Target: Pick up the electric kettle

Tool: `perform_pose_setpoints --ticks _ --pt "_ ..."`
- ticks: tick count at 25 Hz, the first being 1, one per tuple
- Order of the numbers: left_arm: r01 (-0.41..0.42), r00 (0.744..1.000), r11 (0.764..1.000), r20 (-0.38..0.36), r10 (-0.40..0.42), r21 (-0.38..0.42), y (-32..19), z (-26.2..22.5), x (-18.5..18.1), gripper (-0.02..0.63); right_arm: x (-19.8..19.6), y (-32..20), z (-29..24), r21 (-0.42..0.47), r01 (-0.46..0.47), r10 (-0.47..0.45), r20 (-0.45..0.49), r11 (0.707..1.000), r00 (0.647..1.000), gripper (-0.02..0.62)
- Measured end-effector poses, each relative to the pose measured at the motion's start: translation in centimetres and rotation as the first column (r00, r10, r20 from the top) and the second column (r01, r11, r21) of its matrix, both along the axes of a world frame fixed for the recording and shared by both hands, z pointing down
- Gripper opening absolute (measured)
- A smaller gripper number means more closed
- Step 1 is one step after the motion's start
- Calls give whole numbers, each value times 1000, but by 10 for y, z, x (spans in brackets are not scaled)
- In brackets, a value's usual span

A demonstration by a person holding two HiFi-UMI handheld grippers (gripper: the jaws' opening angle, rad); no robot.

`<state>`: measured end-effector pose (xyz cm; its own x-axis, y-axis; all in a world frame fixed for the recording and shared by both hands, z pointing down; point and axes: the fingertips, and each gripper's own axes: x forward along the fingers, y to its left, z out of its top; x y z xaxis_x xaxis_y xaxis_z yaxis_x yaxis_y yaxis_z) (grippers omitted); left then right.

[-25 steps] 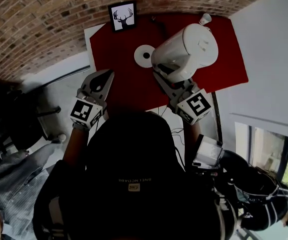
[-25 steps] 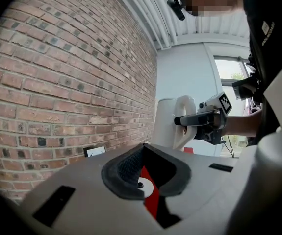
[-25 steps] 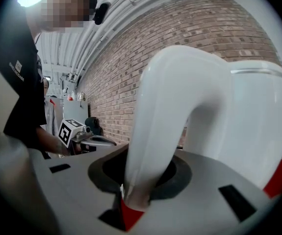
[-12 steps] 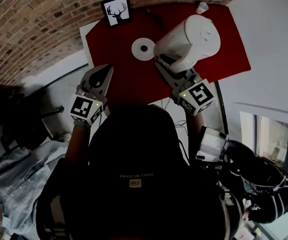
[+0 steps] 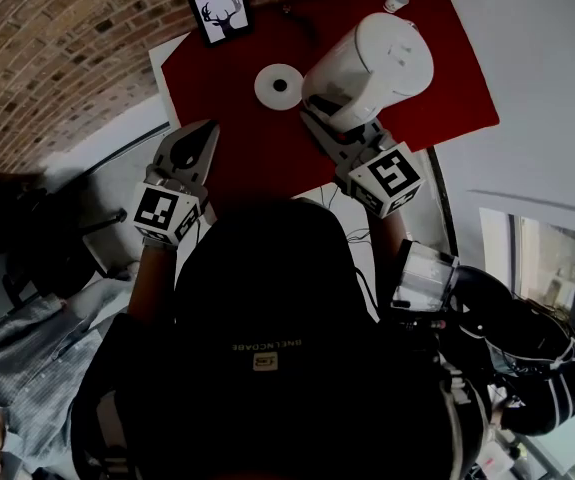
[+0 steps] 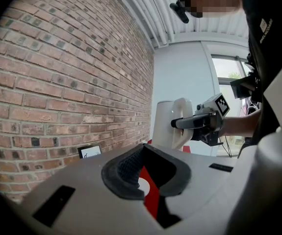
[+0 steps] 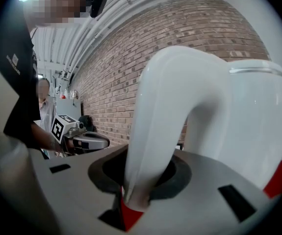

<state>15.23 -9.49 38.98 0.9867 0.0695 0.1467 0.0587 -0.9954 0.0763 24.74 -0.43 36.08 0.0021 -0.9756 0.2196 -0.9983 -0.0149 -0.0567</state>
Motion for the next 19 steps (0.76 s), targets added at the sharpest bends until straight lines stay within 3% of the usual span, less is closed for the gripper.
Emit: perform_pose_setpoints --ticks 19 --pt "-3 1000 1000 3 3 -1 3 0 -4 3 -5 1 2 4 -1 1 18 1000 1000 100"
